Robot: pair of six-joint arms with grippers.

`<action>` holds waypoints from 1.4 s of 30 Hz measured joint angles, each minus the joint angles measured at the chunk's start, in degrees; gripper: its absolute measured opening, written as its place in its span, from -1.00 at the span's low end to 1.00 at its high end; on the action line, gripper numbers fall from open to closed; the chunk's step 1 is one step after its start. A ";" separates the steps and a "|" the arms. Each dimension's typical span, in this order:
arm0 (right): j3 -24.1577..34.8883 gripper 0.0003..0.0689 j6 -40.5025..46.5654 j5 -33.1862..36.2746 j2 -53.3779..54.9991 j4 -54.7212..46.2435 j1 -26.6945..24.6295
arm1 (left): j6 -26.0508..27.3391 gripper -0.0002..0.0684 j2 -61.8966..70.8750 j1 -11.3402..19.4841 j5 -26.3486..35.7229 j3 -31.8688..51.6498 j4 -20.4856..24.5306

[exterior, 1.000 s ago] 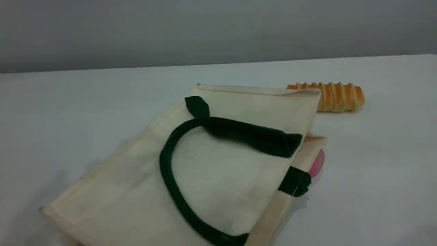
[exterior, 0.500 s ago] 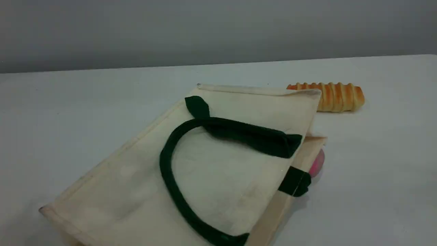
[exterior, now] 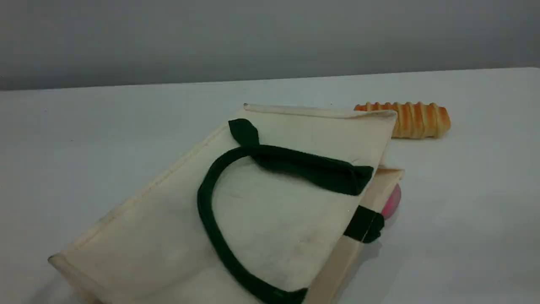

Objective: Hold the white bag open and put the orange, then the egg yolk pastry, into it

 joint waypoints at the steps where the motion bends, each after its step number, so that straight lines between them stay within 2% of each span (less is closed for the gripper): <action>1: 0.00 0.32 0.00 -0.06 0.00 0.14 0.00 | -0.91 0.42 -0.52 0.00 -0.31 0.58 0.11; 5: 0.00 0.32 0.00 -0.06 0.17 0.14 0.00 | -1.93 0.42 -4.10 0.00 -0.23 5.26 0.98; 16: 0.00 0.32 -0.36 -0.06 0.17 0.14 0.00 | -1.68 0.39 -23.43 0.00 -0.15 29.56 2.00; 22: 0.00 0.32 -0.36 -0.06 0.17 0.14 0.00 | -4.84 0.39 -37.45 0.00 -3.14 41.66 6.20; 26: 0.00 0.32 -0.36 -0.06 0.17 0.21 0.00 | -7.76 0.39 -47.24 0.16 -6.42 47.47 10.89; 31: 0.00 0.32 -0.36 -0.06 0.17 0.21 0.00 | -13.87 0.39 -57.57 0.16 -10.31 52.45 17.82; 34: 0.00 0.32 -0.36 -0.06 0.17 0.21 0.00 | -17.86 0.39 -61.11 0.16 -10.22 54.18 21.31; 36: 0.00 0.32 -0.36 -0.06 0.17 0.21 0.00 | -19.65 0.39 -61.80 0.16 -10.08 55.48 22.40; 42: 0.00 0.32 -0.36 -0.06 0.17 0.21 0.00 | -19.27 0.39 -61.74 0.16 -7.47 58.65 22.60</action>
